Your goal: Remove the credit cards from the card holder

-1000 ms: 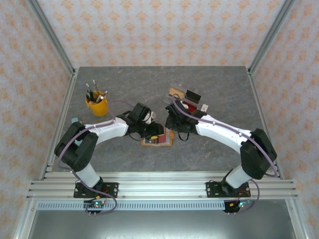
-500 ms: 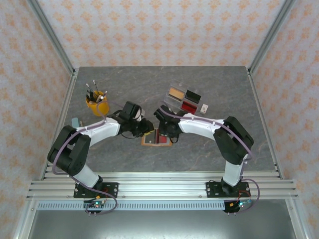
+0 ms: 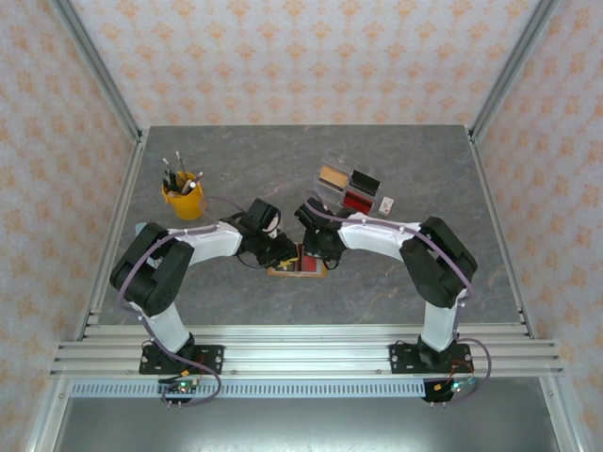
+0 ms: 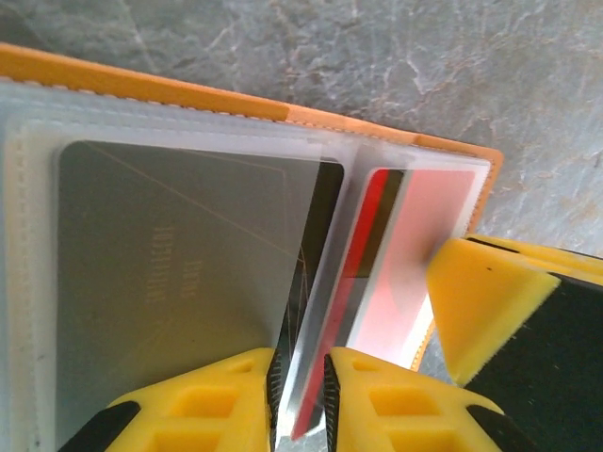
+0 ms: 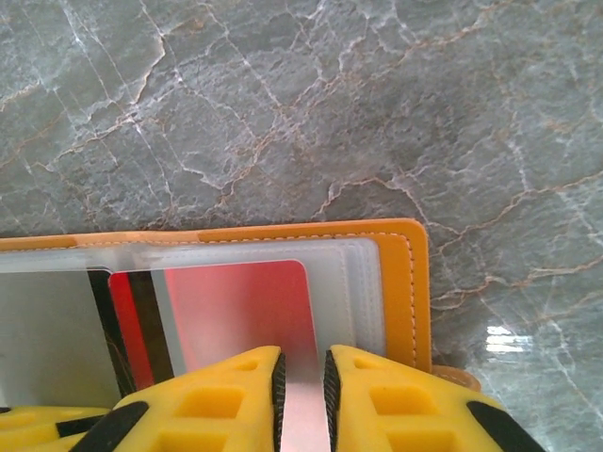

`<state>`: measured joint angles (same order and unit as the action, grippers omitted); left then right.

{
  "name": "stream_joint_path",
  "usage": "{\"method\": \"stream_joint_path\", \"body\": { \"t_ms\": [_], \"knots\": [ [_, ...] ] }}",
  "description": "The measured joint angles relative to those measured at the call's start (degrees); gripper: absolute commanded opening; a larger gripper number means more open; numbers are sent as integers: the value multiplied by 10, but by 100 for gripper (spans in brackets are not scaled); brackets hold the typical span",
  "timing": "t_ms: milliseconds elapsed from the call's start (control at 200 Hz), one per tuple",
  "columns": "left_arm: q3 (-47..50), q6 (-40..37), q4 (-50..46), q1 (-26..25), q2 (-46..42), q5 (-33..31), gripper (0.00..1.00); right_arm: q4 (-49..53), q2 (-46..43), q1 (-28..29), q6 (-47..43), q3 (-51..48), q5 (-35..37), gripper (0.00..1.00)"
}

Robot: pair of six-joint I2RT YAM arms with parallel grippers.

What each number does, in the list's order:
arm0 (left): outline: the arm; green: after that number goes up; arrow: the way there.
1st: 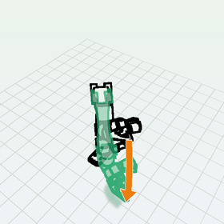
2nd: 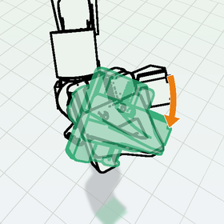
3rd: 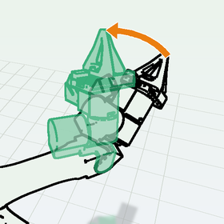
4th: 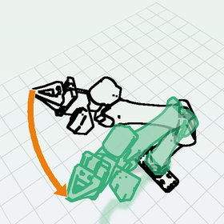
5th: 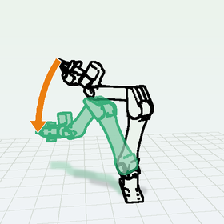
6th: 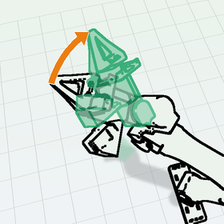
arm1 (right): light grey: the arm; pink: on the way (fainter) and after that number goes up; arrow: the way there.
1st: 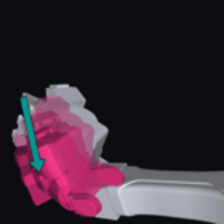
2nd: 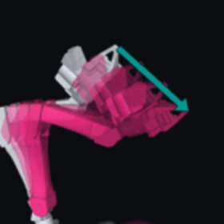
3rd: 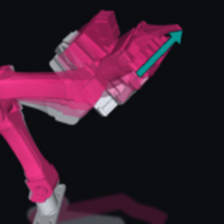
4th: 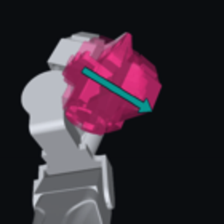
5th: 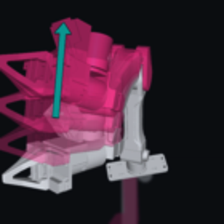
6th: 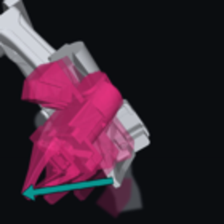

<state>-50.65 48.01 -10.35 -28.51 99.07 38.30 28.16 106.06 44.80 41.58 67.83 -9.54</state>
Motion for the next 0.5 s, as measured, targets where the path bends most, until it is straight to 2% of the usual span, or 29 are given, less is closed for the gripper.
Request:
{"method": "stream_joint_path", "body": {
  "t_ms": [500],
  "knots": [
    [-7,0,15,0,16,18,23,-14,9,-2,0,0,-12,21]
  ]
}}
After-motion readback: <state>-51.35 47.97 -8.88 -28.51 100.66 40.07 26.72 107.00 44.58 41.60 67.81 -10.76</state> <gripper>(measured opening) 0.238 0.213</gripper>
